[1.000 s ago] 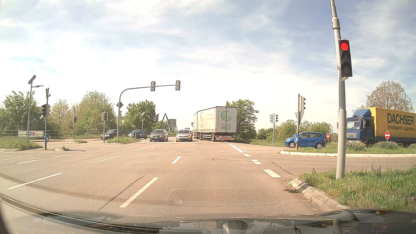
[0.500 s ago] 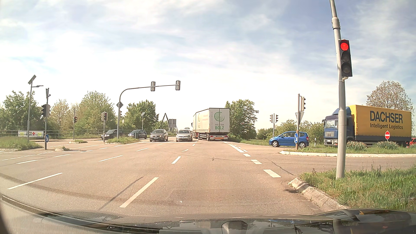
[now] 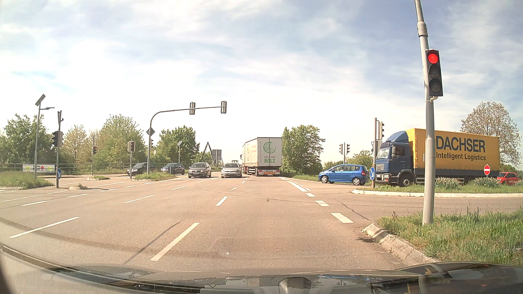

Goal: Follow the waypoints while adhering to traffic rules and regulations

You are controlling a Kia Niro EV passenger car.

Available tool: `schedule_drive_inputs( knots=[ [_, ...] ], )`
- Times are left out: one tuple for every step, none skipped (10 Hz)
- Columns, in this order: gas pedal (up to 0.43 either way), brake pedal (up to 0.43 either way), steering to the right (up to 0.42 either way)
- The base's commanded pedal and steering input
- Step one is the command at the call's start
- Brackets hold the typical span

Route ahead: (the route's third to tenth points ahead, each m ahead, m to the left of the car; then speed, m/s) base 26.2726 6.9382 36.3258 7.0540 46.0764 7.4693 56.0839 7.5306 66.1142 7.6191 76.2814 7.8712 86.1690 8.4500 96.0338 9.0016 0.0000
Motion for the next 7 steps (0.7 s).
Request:
schedule_drive_inputs(
  knots=[
    [0.000, 0.213, 0.005],
    [0.000, 0.213, 0.005],
    [0.000, 0.213, 0.005],
    [0.000, 0.213, 0.005],
    [0.000, 0.213, 0.005],
    [0.000, 0.213, 0.006],
    [0.000, 0.213, 0.005]
  ],
)
